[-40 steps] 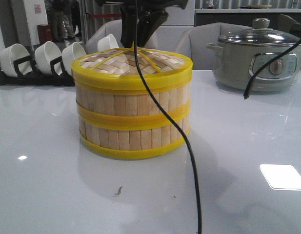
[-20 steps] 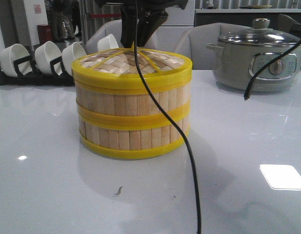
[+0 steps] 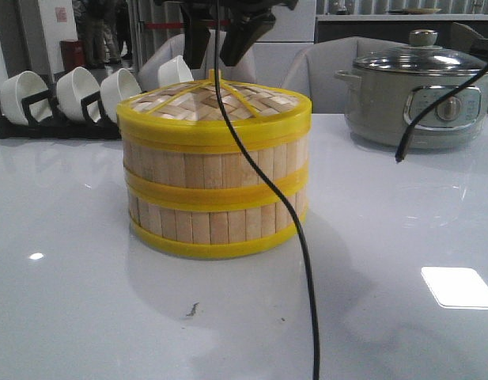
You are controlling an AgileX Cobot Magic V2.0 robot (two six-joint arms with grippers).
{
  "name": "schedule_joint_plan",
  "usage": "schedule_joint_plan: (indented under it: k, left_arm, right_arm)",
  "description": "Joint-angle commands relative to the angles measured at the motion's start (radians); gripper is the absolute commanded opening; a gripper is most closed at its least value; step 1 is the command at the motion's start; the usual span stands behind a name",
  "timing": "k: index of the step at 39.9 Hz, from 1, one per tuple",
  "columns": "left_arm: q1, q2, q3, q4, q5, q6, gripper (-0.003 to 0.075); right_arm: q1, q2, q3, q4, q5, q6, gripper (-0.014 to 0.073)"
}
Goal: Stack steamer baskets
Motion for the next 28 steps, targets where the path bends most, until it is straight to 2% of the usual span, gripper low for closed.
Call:
schedule_joint_plan:
  k: [1,7,16,22,28]
  left_arm:
    - [0.001,-0.003,-0.029,-0.004,-0.078,-0.005,0.0083]
    - [0.001,-0.003,-0.029,-0.004,-0.078,-0.005,0.0083]
    - [0.001,-0.003,-0.029,-0.004,-0.078,-0.005,0.0083]
    - [0.001,-0.003,-0.029,-0.004,-0.078,-0.005,0.0083]
    - [0.001,-0.003,-0.029,-0.004,-0.078,-0.005,0.0083]
  right_arm:
    - [-0.005,-0.099,-0.037,-0.048,-0.112,-0.008,0.0423]
    - [-0.025,-0.154,-0.033,-0.176,-0.15,-0.008,0.0421]
    - [-0.143,-0.305,0.045,-0.189,-0.16,-0.005,0.0421]
    - [-0.246,-0.467,0.249,-0.189,-0.248,0.003,0.0421]
    - [-0.355,-0.675,0.527,-0.189,-0.454,0.003,0.0421]
